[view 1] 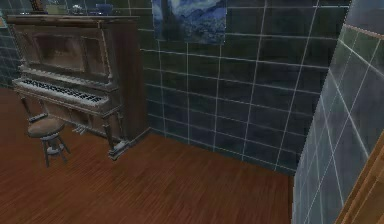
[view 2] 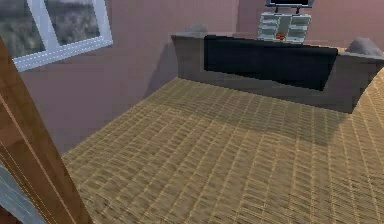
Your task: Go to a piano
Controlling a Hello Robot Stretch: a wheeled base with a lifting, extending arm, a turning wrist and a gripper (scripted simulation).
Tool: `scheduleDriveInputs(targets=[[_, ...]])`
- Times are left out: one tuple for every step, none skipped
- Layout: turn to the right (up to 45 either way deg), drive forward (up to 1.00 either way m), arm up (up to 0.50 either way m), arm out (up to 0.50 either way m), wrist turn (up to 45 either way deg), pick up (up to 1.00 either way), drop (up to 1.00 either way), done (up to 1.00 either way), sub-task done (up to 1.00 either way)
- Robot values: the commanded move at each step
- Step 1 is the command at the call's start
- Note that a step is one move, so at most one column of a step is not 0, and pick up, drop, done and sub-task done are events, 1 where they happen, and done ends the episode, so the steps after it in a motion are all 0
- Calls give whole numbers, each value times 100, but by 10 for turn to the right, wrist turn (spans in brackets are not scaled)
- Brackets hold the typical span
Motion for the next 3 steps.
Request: scheduleDriveInputs(targets=[[0,5,0,0,0,0,0,0,0],[-210,0,0,0,0,0,0,0,0],[0,100,0,0,0,0,0,0,0]])
